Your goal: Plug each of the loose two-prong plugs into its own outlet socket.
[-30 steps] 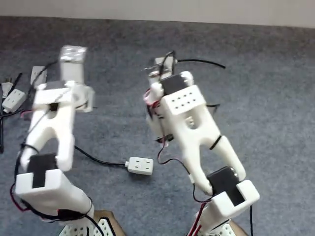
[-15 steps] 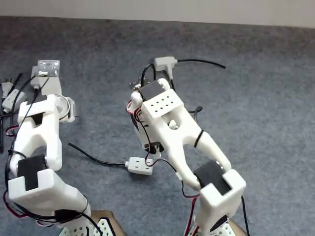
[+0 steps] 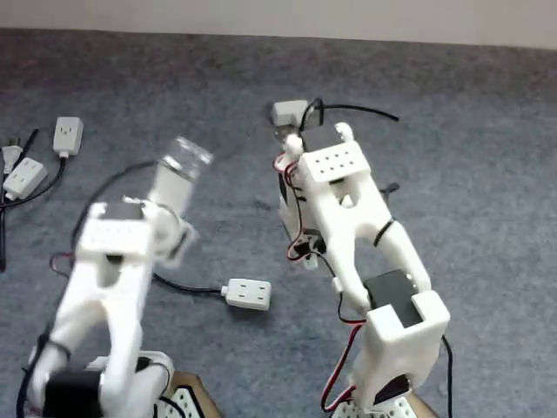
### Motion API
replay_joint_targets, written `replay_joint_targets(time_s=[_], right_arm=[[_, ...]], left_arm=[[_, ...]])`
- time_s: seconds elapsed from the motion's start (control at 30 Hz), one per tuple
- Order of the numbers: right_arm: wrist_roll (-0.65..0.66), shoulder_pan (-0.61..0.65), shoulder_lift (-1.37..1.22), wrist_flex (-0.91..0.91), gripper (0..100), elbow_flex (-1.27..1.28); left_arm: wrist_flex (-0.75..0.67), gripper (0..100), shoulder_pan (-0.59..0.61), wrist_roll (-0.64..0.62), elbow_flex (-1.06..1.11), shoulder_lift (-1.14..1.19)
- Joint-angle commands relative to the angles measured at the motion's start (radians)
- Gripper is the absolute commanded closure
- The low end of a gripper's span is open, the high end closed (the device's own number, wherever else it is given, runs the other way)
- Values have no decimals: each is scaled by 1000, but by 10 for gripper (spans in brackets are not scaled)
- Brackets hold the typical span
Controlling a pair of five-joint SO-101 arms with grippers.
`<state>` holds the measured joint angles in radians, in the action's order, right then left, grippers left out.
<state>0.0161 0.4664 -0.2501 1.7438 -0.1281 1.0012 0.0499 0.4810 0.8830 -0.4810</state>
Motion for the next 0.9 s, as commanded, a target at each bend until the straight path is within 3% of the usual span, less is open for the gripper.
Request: replay_joint_targets(time_s=[0.0,0.17,0.33,0.67,0.87], right_arm=[[14,18,12,5,991,-96],[23,7,10,8,991,-122],[64,-50,8,10,991,-114],[183,-54,13,12,991,-44],[192,-91,16,7,991,-44]], left_arm=[[92,726,-119,58,22,-96],[233,726,-236,133,24,-88],[281,726,-243,221,24,-84],[282,726,-251,807,24,-81],[229,726,-360,810,33,-81]])
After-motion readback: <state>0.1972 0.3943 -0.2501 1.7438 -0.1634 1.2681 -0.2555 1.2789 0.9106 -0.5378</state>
